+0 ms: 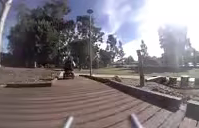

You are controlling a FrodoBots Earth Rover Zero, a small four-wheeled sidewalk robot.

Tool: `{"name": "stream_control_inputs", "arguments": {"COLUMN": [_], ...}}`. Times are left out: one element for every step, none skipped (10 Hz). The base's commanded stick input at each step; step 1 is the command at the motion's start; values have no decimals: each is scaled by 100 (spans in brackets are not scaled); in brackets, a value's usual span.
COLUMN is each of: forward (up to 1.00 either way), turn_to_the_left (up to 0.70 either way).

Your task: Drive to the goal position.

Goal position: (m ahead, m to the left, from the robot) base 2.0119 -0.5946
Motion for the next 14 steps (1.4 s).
{"name": "stream_control_inputs", "arguments": {"forward": [100,100,100,100,100,100,100,100,100,100,100,100,100,100], "turn_to_the_left": [40,40,40,40,40,40,40,40,40,40,40,40,29,0]}}
